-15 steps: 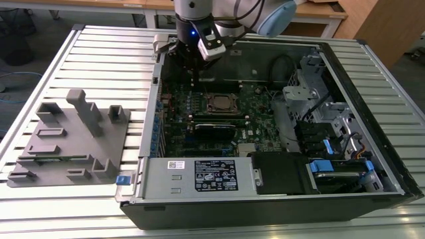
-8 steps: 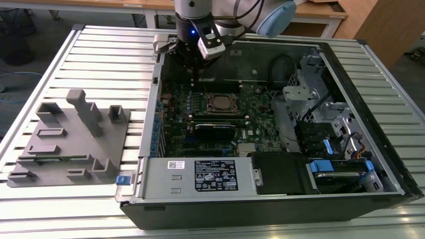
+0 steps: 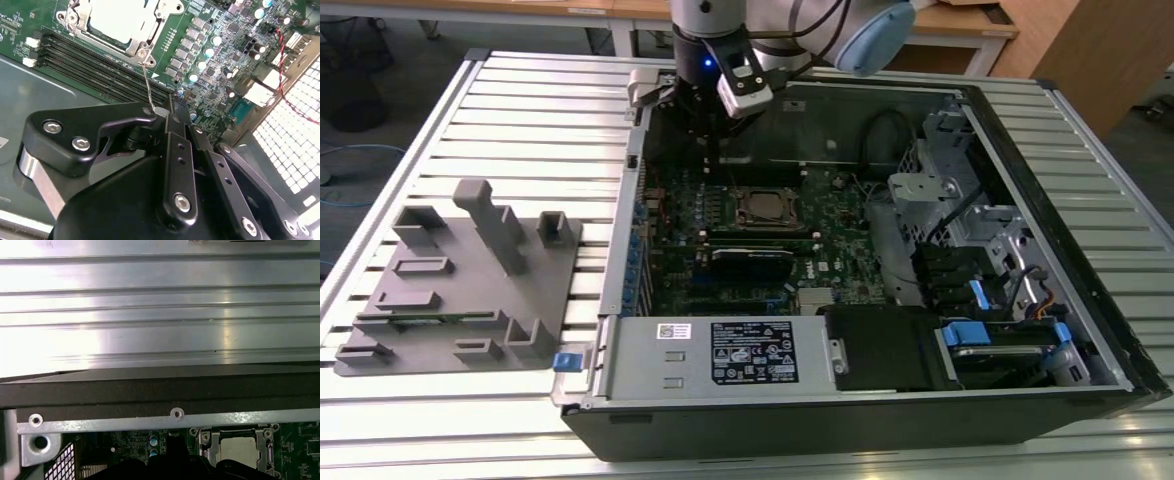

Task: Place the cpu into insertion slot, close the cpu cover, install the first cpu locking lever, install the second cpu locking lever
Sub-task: 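Install the first cpu locking lever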

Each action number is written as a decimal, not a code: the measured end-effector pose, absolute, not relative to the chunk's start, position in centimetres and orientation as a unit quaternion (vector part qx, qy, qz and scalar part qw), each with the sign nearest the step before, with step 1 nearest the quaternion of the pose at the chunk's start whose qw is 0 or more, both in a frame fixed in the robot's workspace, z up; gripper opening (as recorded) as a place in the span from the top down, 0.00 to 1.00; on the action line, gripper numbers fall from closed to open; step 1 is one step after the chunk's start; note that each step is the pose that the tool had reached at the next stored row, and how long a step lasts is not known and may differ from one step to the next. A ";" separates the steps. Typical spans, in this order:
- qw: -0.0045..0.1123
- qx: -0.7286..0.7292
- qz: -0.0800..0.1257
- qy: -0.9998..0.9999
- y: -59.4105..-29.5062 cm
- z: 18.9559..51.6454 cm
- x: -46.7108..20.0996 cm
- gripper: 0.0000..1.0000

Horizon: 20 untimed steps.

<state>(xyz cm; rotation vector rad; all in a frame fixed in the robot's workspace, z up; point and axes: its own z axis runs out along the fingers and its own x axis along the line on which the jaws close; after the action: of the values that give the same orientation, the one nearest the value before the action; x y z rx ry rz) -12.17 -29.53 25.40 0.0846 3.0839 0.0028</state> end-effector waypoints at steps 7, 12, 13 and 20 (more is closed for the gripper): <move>0.028 0.027 0.001 0.999 -29.5 25.4 -11.0 0.89; 0.028 0.027 0.001 0.999 -29.5 25.4 -9.9 0.89; 0.028 0.027 0.001 0.999 -29.5 25.4 -9.7 0.89; 0.028 0.027 0.001 0.999 -29.5 25.4 -9.4 0.89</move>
<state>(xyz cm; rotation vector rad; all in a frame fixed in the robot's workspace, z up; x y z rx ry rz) -9.45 -29.55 25.40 0.0846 3.0839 0.0028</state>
